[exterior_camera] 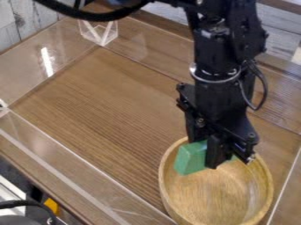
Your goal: Put the green block in the brown bowl
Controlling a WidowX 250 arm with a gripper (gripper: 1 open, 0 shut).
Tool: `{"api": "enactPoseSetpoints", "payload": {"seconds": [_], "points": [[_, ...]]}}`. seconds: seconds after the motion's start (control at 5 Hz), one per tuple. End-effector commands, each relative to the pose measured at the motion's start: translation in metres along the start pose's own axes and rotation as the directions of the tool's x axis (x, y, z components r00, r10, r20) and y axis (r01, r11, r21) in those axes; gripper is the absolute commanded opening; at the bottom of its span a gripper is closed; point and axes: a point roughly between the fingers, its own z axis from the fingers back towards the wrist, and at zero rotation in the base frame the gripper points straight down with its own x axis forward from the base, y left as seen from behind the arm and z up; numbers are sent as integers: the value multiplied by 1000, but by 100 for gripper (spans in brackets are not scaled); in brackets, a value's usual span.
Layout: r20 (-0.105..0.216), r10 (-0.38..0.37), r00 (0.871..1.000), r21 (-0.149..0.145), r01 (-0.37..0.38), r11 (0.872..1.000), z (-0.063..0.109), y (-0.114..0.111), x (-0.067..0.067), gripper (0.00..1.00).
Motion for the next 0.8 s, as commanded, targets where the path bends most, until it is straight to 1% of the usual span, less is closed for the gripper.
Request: {"api": "enactPoseSetpoints", "payload": {"seconds": [0.0,0.4,0.6], "points": [[62,-3,998,-10,3,1000,8,-3,13,0],[49,21,999,-29,-19,999,-1,5,16,0],[37,-19,999,-44,21,999,-17,-5,18,0]]}}
